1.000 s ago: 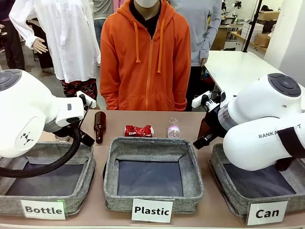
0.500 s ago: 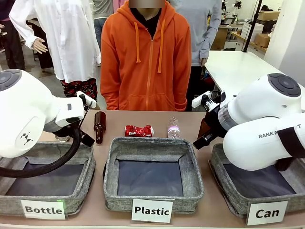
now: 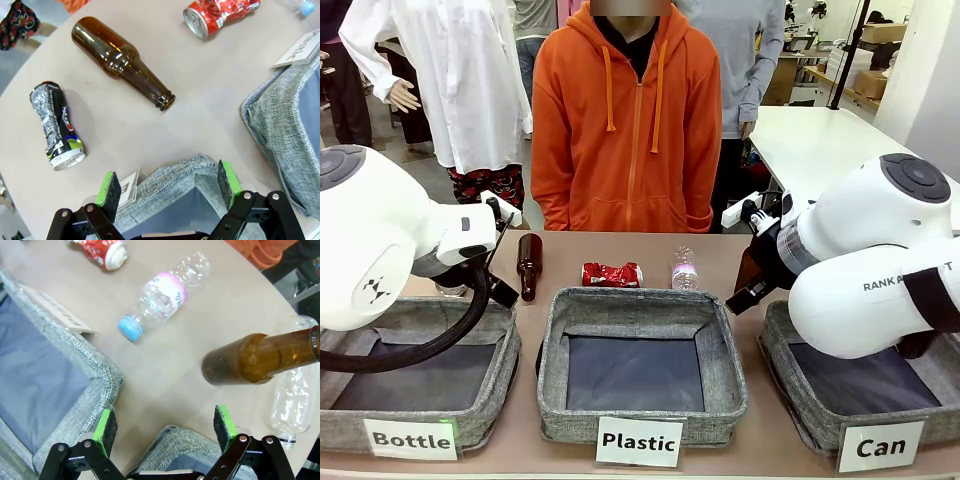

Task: Sort the can waste into the basket.
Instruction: Pick up the can waste from the table and place it in the right Fabric basket.

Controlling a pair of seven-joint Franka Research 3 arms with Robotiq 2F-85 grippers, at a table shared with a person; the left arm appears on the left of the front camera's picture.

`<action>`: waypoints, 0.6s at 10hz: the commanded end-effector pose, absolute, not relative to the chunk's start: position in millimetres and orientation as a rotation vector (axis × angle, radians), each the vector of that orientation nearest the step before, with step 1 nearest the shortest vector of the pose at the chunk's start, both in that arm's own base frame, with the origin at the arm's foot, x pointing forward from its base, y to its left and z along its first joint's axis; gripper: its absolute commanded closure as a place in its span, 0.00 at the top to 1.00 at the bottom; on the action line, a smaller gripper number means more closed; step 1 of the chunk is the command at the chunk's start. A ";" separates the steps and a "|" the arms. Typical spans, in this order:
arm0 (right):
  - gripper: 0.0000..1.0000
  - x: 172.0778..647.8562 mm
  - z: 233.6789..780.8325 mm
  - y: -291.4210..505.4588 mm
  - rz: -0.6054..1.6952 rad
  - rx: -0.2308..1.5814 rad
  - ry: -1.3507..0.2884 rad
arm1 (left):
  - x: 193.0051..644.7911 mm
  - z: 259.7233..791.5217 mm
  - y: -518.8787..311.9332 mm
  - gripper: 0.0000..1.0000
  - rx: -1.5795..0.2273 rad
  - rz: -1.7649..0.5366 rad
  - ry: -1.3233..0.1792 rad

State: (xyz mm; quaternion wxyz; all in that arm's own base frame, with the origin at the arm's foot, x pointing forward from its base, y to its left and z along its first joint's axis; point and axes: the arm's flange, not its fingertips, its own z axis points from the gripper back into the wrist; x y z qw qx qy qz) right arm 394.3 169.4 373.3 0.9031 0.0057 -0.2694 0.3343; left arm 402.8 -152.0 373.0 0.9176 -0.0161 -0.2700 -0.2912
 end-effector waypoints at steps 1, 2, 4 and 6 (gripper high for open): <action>1.00 381.7 417.5 156.0 0.741 0.059 -0.584 | 389.9 413.1 -138.7 1.00 -0.168 -0.613 -0.560; 1.00 368.8 451.0 150.4 0.737 0.129 -0.570 | 377.7 444.5 -133.2 1.00 -0.249 -0.550 -0.459; 1.00 337.7 509.5 135.6 0.560 0.279 -0.510 | 345.9 491.3 -115.2 1.00 -0.329 -0.424 -0.390; 1.00 302.9 548.2 85.2 0.459 0.499 -0.456 | 315.1 520.7 -54.4 1.00 -0.510 -0.415 -0.415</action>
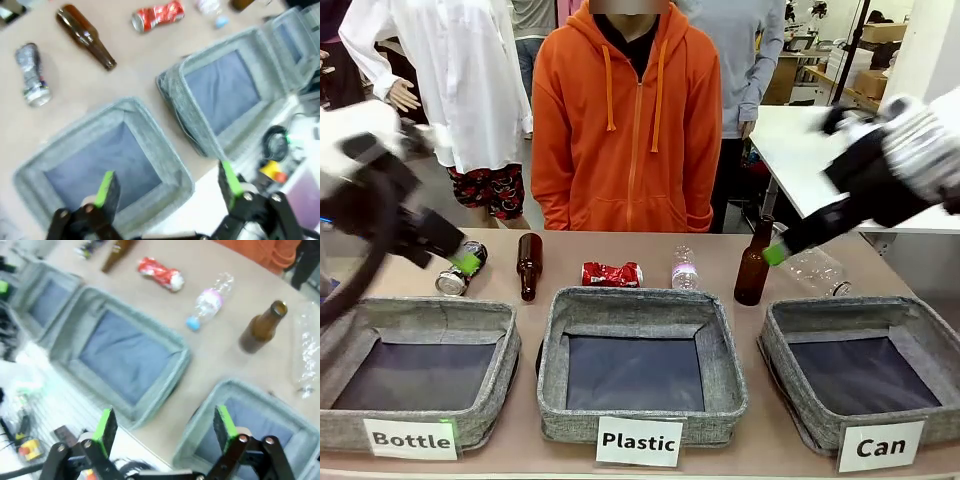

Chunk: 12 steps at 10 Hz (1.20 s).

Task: Sort the can waste into the basket.
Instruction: Pick up the can waste from the table and place it in the right Fabric basket.

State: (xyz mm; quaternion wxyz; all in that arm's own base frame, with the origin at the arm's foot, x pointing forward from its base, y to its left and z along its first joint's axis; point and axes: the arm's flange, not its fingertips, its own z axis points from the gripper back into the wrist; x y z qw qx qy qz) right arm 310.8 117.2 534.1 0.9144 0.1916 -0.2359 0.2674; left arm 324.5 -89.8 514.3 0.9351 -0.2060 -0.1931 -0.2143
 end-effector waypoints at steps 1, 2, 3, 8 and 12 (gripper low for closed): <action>1.00 295.0 553.3 44.4 0.453 0.678 -0.485 | 306.4 525.4 -14.2 1.00 -0.651 -0.402 -0.434; 1.00 288.8 545.0 -0.8 0.388 0.840 -0.538 | 298.5 518.6 24.9 1.00 -0.784 -0.324 -0.477; 1.00 284.2 530.7 -42.6 0.312 0.958 -0.570 | 291.6 508.0 63.4 1.00 -0.924 -0.240 -0.532; 1.00 276.7 445.2 -172.6 -0.034 1.296 -0.633 | 296.7 418.1 148.6 1.00 -1.247 0.126 -0.581; 1.00 276.8 430.9 -194.9 -0.108 1.316 -0.621 | 312.2 407.4 174.7 1.00 -1.280 0.214 -0.570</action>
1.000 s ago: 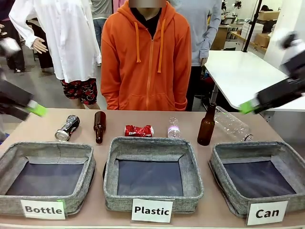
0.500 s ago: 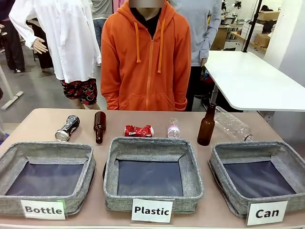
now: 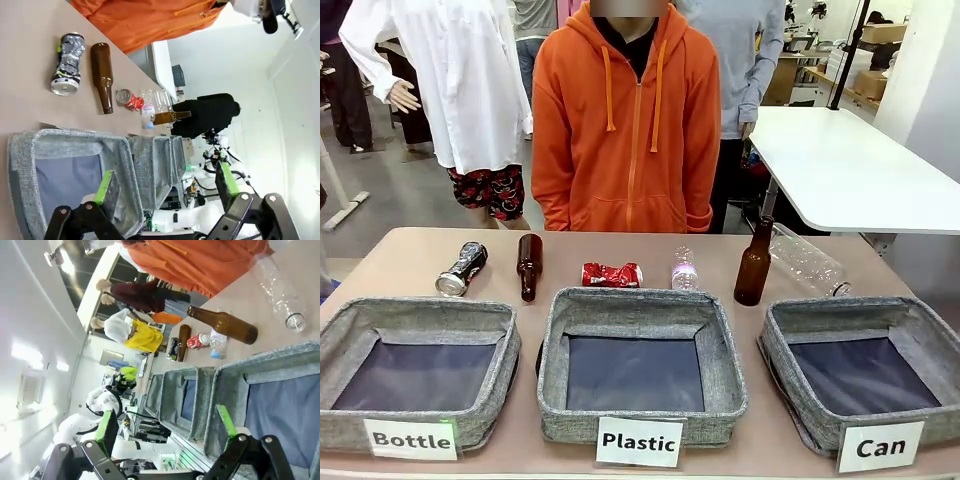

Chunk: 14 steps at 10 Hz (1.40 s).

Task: Sort the can waste into the basket.
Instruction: Pick up the can waste from the table and place it in the right Fabric basket.

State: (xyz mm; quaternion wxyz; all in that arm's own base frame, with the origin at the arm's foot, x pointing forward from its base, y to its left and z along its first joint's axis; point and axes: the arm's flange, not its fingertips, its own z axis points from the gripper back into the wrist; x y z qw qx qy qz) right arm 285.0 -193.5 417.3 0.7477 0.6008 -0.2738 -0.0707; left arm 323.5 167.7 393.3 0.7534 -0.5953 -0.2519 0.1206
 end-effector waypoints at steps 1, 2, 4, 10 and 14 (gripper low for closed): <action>1.00 276.8 430.9 -194.9 -0.108 1.316 -0.621 | 312.2 407.4 174.7 1.00 -1.280 0.214 -0.570; 1.00 276.8 430.9 -194.9 -0.108 1.316 -0.621 | 312.2 407.4 174.7 1.00 -1.280 0.214 -0.570; 1.00 276.8 430.9 -194.9 -0.108 1.316 -0.621 | 312.2 407.4 174.7 1.00 -1.280 0.214 -0.570; 1.00 326.3 533.6 -3.9 0.257 0.711 -0.525 | 312.2 407.4 174.7 1.00 -1.280 0.214 -0.570; 1.00 348.1 534.4 135.5 0.432 0.363 -0.478 | 312.2 407.4 174.7 1.00 -1.280 0.214 -0.570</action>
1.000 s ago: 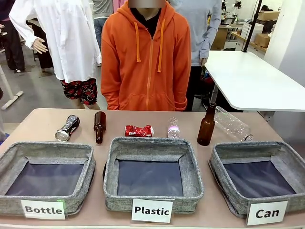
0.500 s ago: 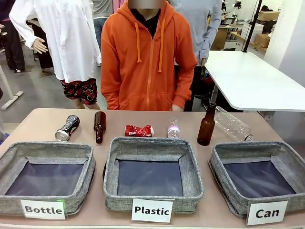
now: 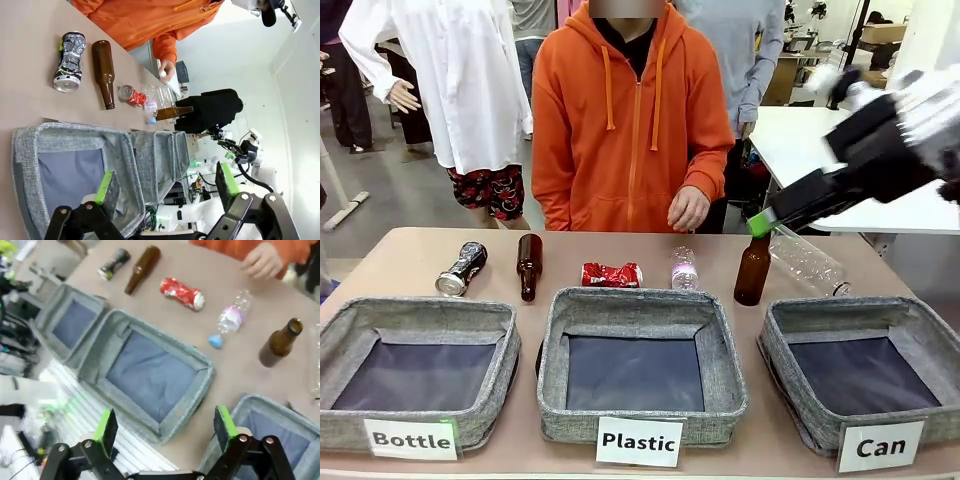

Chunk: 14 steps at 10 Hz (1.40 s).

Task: Sort the can waste into the basket.
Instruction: Pick up the can waste from the table and place it in the right Fabric basket.

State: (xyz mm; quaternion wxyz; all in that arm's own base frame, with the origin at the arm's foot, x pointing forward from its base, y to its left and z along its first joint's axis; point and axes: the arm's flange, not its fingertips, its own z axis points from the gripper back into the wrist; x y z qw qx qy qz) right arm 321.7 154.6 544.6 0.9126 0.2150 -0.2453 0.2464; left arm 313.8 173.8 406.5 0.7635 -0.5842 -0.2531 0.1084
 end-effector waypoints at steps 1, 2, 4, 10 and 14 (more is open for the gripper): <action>1.00 316.3 553.3 125.3 0.475 0.528 -0.521 | 312.2 407.4 174.7 1.00 -1.280 0.214 -0.570; 1.00 316.3 553.3 125.3 0.475 0.528 -0.521 | 312.2 407.4 174.7 1.00 -1.280 0.214 -0.570; 1.00 335.9 536.6 168.7 0.500 0.389 -0.484 | 312.2 407.4 174.7 1.00 -1.280 0.214 -0.570; 1.00 329.8 535.8 50.0 0.232 0.478 -0.413 | 312.2 407.4 174.7 1.00 -1.280 0.214 -0.570; 1.00 244.7 507.1 -56.9 0.049 0.703 -0.453 | 312.2 407.4 174.7 1.00 -1.280 0.214 -0.570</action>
